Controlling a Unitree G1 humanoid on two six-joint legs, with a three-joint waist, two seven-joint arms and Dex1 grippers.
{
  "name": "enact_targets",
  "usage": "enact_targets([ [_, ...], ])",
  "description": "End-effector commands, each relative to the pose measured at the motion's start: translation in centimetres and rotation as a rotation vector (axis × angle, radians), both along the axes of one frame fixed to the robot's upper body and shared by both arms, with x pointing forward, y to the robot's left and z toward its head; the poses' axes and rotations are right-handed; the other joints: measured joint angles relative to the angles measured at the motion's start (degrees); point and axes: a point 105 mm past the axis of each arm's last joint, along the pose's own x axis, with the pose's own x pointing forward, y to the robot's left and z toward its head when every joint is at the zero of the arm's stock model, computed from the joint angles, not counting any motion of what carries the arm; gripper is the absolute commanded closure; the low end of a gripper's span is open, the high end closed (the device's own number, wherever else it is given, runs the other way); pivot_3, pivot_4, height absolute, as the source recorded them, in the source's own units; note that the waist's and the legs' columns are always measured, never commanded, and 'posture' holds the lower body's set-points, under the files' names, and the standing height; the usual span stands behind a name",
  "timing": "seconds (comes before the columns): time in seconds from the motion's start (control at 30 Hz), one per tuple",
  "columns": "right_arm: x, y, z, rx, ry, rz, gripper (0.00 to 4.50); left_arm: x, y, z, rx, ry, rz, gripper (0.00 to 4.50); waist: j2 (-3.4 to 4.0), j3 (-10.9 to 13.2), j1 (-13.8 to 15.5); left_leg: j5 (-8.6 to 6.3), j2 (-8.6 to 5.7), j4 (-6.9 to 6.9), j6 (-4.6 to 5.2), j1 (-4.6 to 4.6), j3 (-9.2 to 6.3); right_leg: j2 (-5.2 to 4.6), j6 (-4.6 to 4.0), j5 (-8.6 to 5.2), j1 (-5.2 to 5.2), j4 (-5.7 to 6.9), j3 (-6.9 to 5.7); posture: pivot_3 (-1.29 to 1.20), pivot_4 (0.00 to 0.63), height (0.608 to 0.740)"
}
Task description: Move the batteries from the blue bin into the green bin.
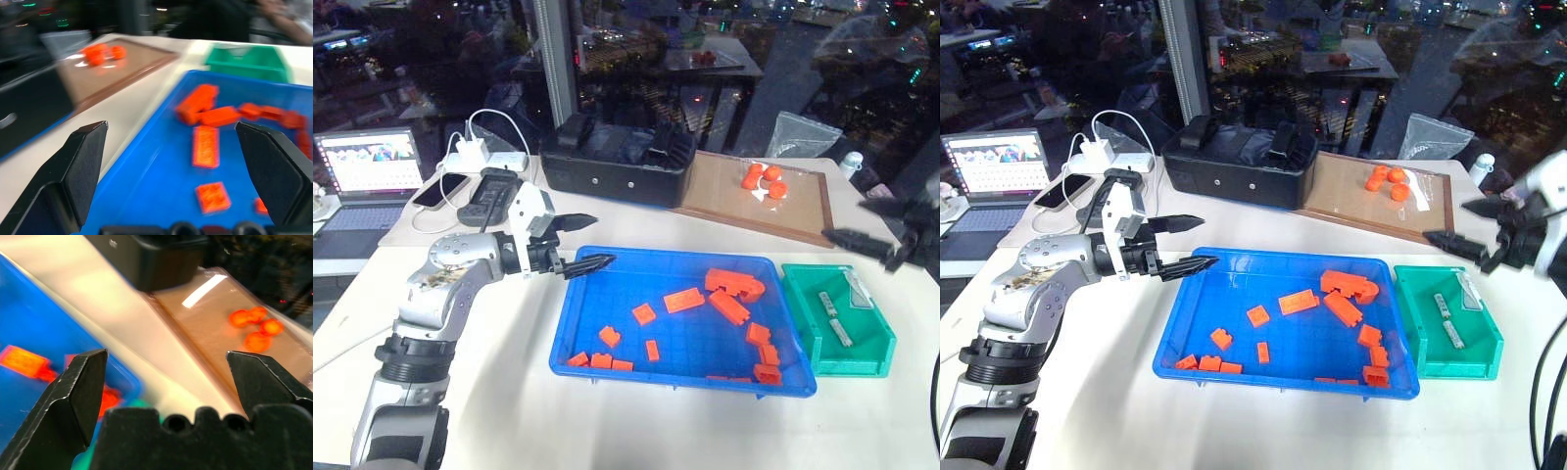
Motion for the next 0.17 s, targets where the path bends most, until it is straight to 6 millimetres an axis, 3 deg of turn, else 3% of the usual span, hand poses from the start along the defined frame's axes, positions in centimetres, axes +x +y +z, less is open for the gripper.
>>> enact_targets([
  [0.03, -1.5, -0.3, 0.7, 0.057, -0.073, -0.06, 0.04, 0.2, 0.3, 0.6, -0.03, -0.015, 0.054, 0.0, 0.19, 0.0, 0.2, 0.0, -0.05, 0.03, 0.0, -0.03, 0.02, -0.12, 0.1, 0.06, 0.0, -0.07, 0.02, 0.0, 0.15, 0.738],
  [0.17, -1.6, -1.1, -1.1, 0.051, -0.065, -0.153, 0.04, 0.2, 0.1, -0.1, -0.042, 0.037, 0.052, 0.0, 0.2, 0.0, 0.1, 0.0, -0.14, 0.08, 0.01, -0.01, 0.01, -0.2, 0.27, 0.15, 0.06, -0.22, 0.18, 0.0, 0.15, 0.738],
])
